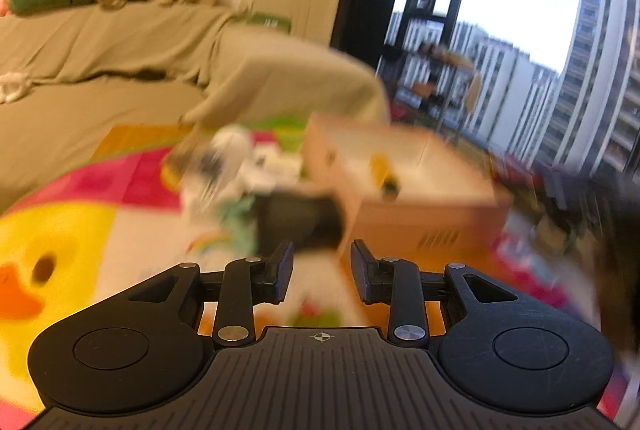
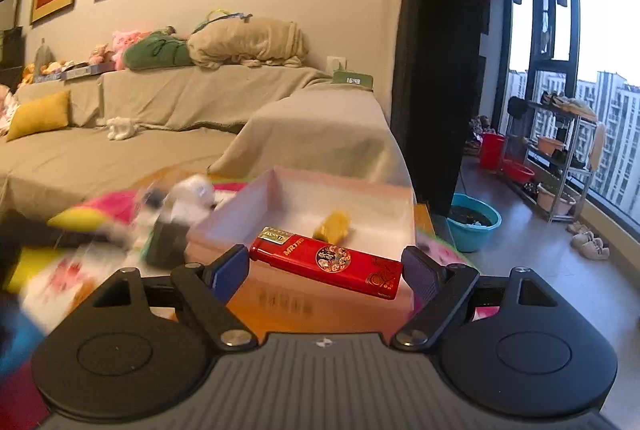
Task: Organize rigid objects
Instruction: 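Lower the bottle into the pink box with the left gripper while the right gripper drops the red lighter in, then grasp the white round jar with the left gripper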
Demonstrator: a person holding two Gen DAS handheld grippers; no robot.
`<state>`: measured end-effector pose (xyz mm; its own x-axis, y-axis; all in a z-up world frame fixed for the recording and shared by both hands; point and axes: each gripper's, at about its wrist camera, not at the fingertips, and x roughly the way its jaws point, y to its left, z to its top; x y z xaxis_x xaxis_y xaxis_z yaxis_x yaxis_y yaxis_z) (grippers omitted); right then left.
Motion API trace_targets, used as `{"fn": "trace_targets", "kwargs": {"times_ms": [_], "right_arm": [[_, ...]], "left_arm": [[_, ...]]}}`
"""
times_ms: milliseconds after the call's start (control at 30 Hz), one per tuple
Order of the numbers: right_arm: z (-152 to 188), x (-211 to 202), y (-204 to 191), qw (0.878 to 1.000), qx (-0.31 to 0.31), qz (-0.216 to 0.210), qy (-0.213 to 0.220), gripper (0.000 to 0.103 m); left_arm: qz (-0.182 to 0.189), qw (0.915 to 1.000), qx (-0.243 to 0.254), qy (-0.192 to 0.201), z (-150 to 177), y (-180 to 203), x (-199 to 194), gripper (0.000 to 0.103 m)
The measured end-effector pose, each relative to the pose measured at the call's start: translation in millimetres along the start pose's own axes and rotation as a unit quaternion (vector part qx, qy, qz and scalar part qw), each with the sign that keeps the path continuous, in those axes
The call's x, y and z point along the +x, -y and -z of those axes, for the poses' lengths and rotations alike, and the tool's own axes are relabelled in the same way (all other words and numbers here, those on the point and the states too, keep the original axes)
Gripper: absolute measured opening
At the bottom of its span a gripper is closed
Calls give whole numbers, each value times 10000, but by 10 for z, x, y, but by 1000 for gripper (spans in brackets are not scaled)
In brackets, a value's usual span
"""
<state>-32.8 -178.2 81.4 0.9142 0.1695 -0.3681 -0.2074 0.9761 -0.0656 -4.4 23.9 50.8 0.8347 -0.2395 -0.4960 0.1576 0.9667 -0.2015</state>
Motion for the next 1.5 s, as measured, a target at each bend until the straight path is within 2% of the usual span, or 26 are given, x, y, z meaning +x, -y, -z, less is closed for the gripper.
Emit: {"fn": "trace_targets", "kwargs": {"times_ms": [167,333,533,700,800,867,933,1033,1067,1133,1200,1233,1300,1367,1433,1500], "right_arm": [[-269,485,-81,9999,-119,65,-106,90],[-61,395,-194,9997,68,-67,-213,92],[360,216,-187,9971,487,-291,-506,92],[521,234,-176,9948,775,-288,-600,92],[544,193,-158,9949,815,-287,-517,92],[559,172,-165,9951,795,-336,-478,92],[564,181,-163,9949,794,-384,-491,92],[551,226,-135,9932,869,-459,-619,92],[554,228,-122,9928,913,-451,-635,92],[559,235,-103,9918,986,-465,-663,92],[562,256,-84,9903,1049,-535,-736,92],[564,272,-74,9895,1080,-560,-782,92],[569,301,-49,9876,1172,-598,-858,92],[577,328,-2,9848,1326,-628,-933,92],[596,359,56,9812,1515,-639,-1012,92],[622,394,126,9766,1735,-652,-1092,92]], "left_arm": [[-134,9994,267,-158,148,-123,-18,35],[-3,10000,85,-20,66,-219,52,35],[-169,9993,-152,304,-282,-282,298,35],[-176,9982,-362,445,-660,-337,587,35],[-479,9957,-598,512,-993,-502,815,35],[-635,9943,-805,295,-1169,-637,993,35],[-547,9938,-916,-318,-1319,-738,1246,35],[-792,9899,-572,-1026,-1453,-721,1527,35],[-802,9889,-405,-1184,-1478,-695,1595,40],[-799,9858,-117,-1475,-1531,-635,1704,45],[-776,9806,-38,-1799,-1588,-601,1809,53],[-875,9771,-6,-1940,-1611,-584,1872,54],[-1002,9723,10,-2112,-1594,-597,1979,60],[-968,9692,-186,-2257,-1530,-654,2080,59],[-878,9727,-398,-2112,-1480,-719,2062,59],[-596,9794,-548,-1852,-1443,-759,1961,59]]}}
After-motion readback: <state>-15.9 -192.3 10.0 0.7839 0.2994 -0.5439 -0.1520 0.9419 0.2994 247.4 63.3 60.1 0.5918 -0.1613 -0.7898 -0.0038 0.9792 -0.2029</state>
